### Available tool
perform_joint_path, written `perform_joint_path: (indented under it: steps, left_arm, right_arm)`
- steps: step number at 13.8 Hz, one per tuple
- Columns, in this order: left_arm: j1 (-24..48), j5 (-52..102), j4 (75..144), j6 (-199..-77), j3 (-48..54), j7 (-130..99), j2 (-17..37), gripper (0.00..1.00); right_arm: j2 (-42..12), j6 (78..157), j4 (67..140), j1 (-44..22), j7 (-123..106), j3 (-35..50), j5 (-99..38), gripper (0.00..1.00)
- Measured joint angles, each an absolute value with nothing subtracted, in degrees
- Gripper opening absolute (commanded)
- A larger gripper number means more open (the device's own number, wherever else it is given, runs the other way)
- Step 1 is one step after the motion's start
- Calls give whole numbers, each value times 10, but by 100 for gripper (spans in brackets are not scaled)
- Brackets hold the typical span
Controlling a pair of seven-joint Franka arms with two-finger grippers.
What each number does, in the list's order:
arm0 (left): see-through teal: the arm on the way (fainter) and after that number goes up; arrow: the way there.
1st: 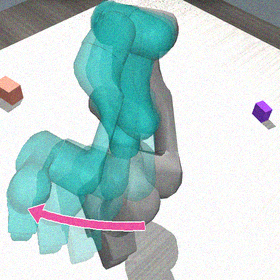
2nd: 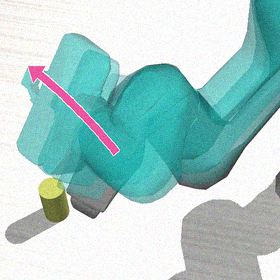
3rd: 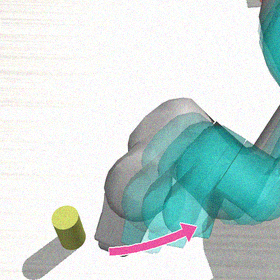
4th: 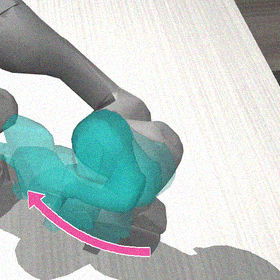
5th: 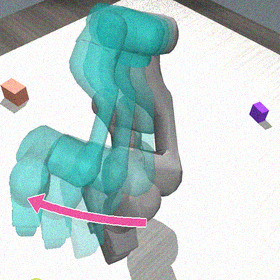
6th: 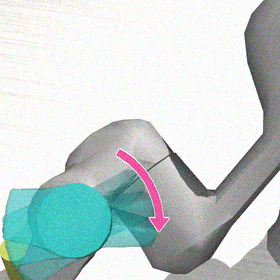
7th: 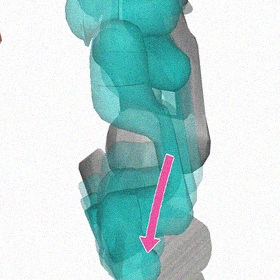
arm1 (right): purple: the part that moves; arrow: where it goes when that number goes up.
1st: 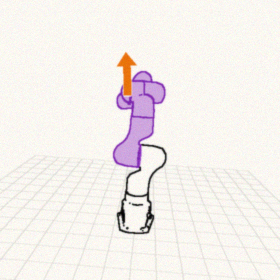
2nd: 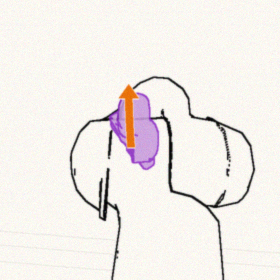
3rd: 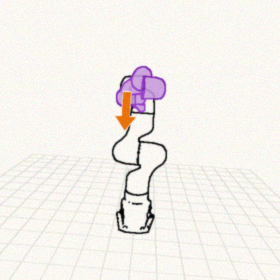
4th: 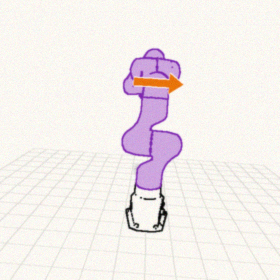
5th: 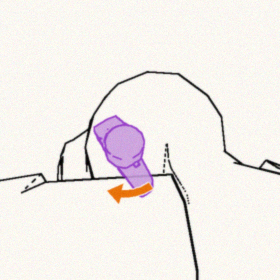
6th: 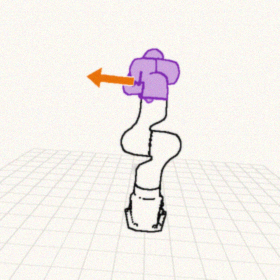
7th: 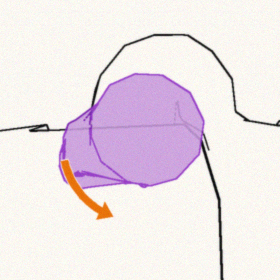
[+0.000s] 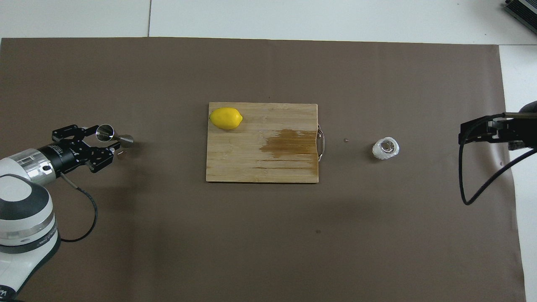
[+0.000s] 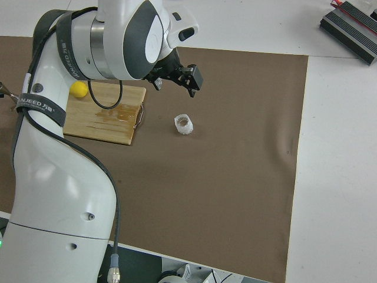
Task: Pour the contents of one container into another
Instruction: 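Close the left gripper around the metal jigger, then lift the jigger with the left gripper and carry it over the board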
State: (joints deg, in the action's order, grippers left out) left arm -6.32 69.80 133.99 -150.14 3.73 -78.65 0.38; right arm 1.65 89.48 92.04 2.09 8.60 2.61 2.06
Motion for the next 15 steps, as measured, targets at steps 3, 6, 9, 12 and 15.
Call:
perform_joint_path:
  steps: [3,6,9,12,15]
  left_arm:
    - [-63,698,1340,-1508,39,-785,5,76]
    - [-59,698,1340,-1513,40,-781,6,76]
    - [-53,698,1338,-1517,40,-781,7,76]
    - [-53,698,1338,-1519,40,-778,8,68]
    - [-53,698,1338,-1520,40,-775,8,27]
  right_arm:
    - [16,895,920,21,86,26,21,100]
    - [16,895,920,21,86,26,21,100]
    - [16,895,920,21,86,26,21,100]
    - [16,895,920,21,86,26,21,100]
    - [16,895,920,21,86,26,21,100]
